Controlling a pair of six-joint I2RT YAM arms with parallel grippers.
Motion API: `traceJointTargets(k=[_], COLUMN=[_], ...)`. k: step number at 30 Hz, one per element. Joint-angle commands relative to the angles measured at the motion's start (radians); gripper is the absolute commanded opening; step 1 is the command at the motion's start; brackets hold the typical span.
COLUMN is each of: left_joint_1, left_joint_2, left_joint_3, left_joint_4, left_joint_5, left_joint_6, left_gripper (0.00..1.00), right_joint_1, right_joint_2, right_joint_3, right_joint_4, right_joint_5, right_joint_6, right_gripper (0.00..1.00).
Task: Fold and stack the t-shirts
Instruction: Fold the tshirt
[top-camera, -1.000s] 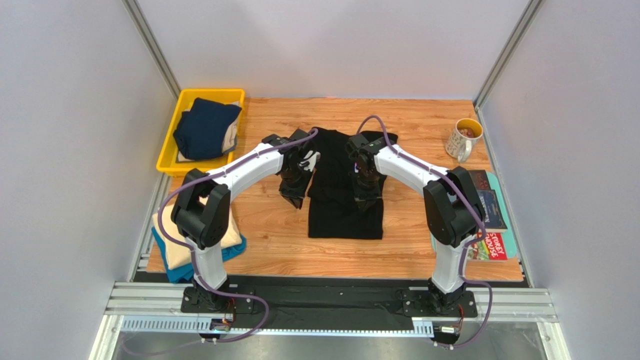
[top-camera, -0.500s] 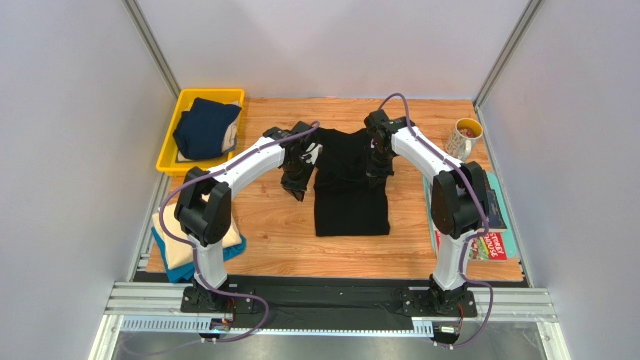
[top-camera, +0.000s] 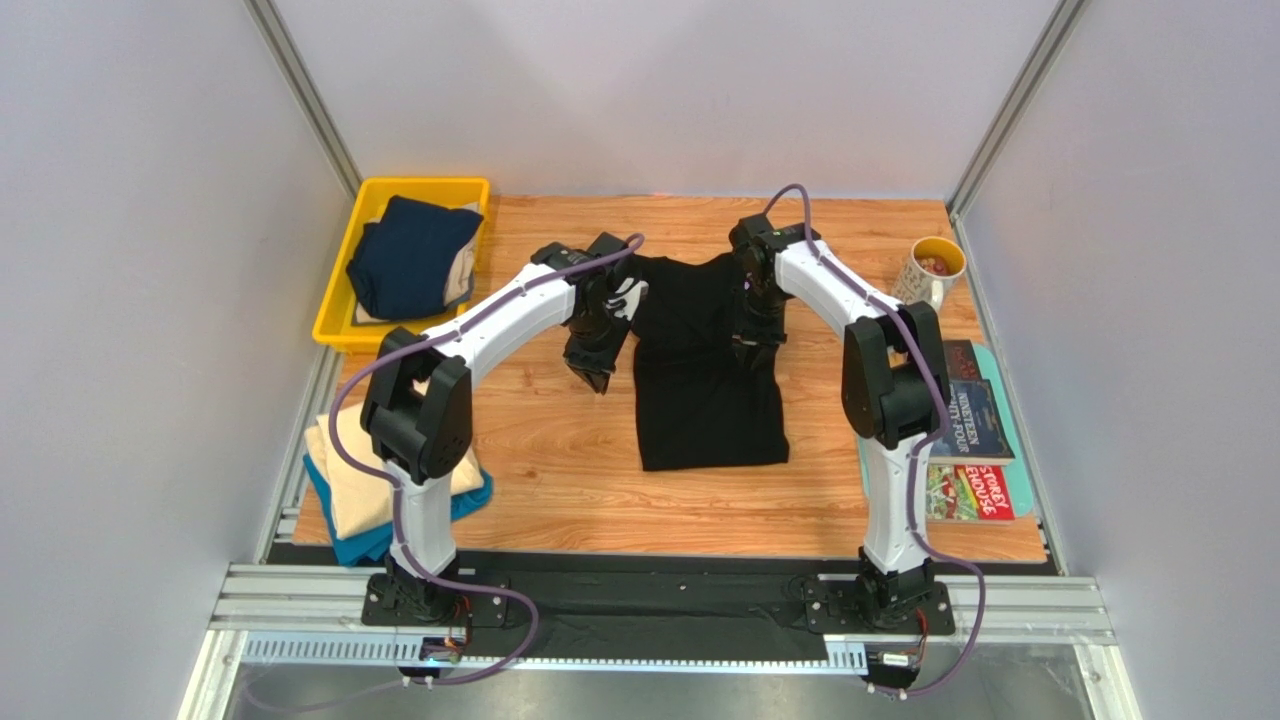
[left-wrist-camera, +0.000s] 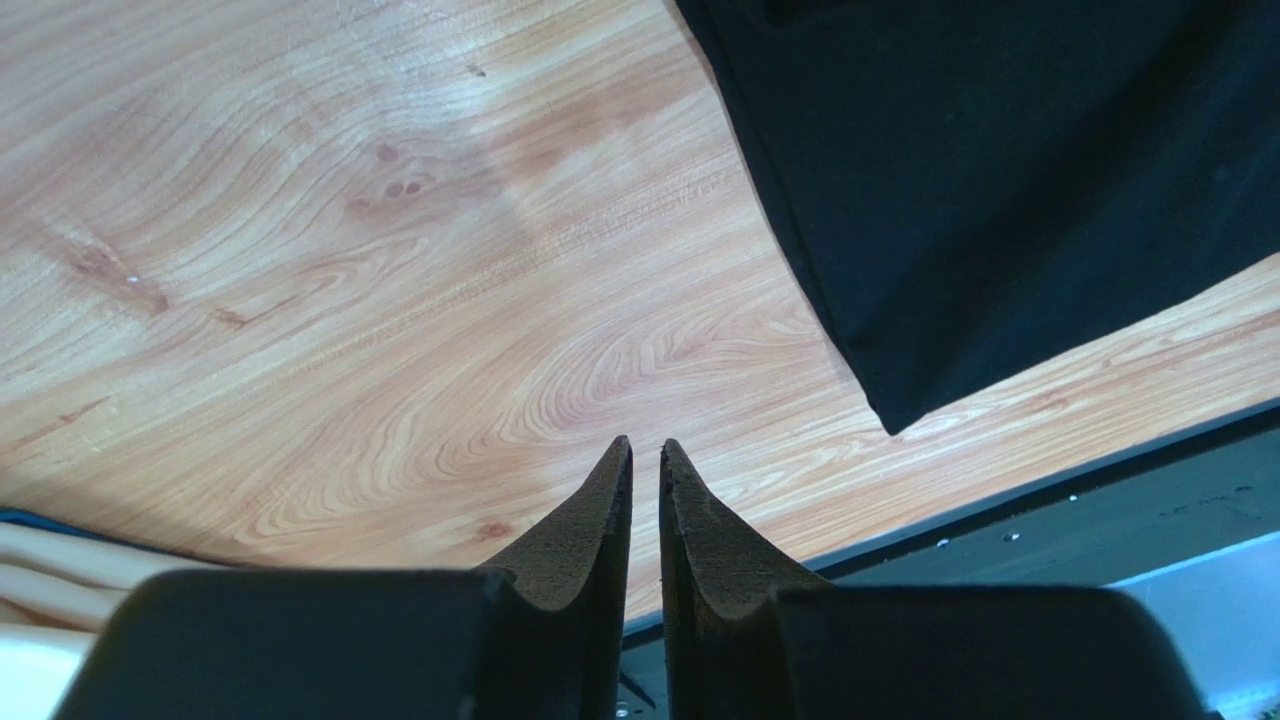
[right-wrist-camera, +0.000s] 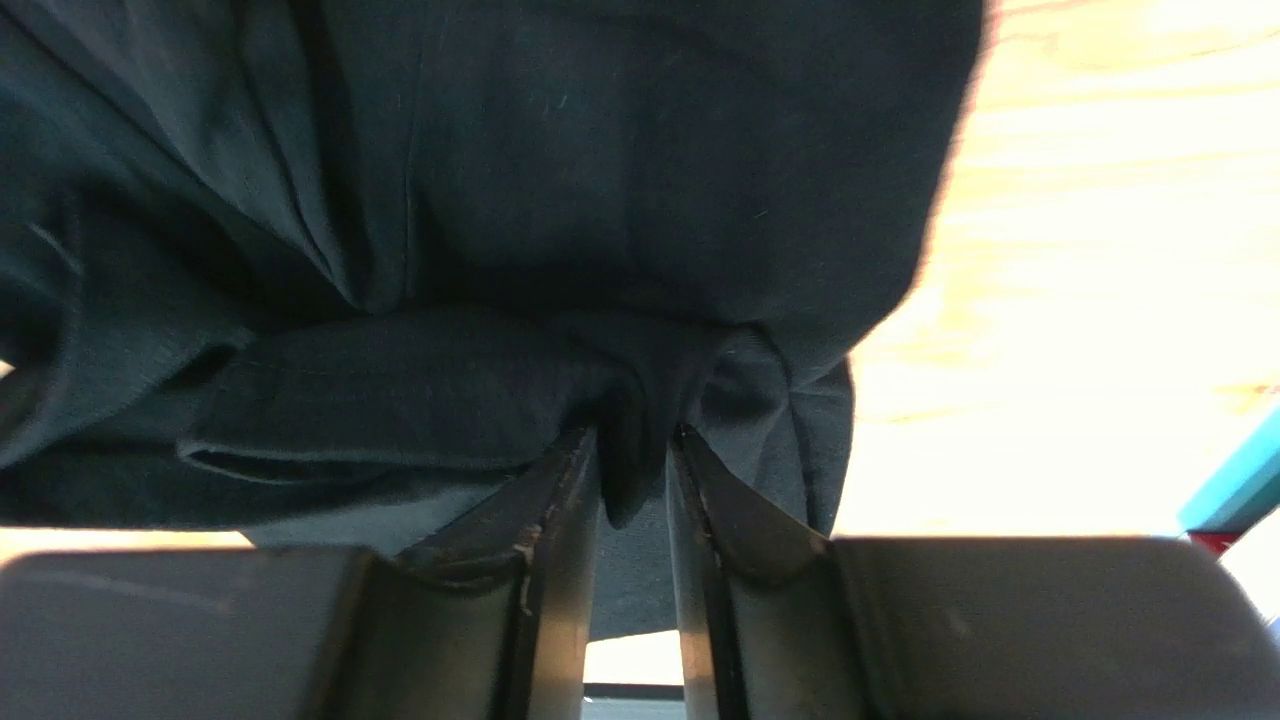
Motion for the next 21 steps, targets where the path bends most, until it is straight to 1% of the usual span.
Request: traceJointTargets(k=[1,8,11,13,14,15,16,17,18,19,21], left_joint_1=[0.005,0.008,0.007,0.011,0.014,0.023,0.028,0.033,0.042,0.045,0.050], left_joint_2=[0.017,0.041,0.052,0.052,0.042,0.037,0.031,0.026,0.028,0.028,0.043], left_joint_3=[0.058,0.089,0.090,0.057,0.037,0.015,-0.028,-0.048,-0.065,-0.092,-0.112], left_joint_4=[-0.034,-0.048,-0.055,-0.036,-0.017,0.003,0.045,0.067,0.084,0.116,0.141], left_joint_5=[-0.006,-0.003,0.007,0.026,0.070,0.098,0.125,0.189,0.219,0.243,0.303], left_joint_6=[0.021,0.033,0.033,0.033,0.030,0.019,0.015,0.009,0.002,-0.008,-0.013], left_gripper=[0.18,0.18,0.19,0.19,0.20,0.28,0.33,0.36,0.36,0.36,0.36], right_joint_1=[-0.047,-0.111,-0.138,-0.150,-0.153,-0.156,-0.154,-0.154,-0.153,-0.153,-0.145], right_joint_2=[-0.007,0.001,-0.017,-0.039,-0.072,-0.094,-0.115,-0.161,-0.186,-0.210,-0.276], right_joint_3=[0.064,0.119,0.121,0.083,0.061,0.037,-0.027,-0.060,-0.098,-0.162,-0.231], right_joint_4=[0.000,0.013,0.006,0.001,0.003,0.007,0.021,0.032,0.042,0.065,0.084], right_joint_5=[0.059,0.076,0.079,0.079,0.078,0.076,0.065,0.049,-0.018,-0.053,-0.129], right_joint_6=[0.061,0.073,0.049,0.032,0.014,0.008,0.001,-0.003,-0.008,-0.008,0.001], right_gripper=[0.29,0.34,0.39,0.47,0.48,0.53,0.53,0.53,0.53,0.53,0.54])
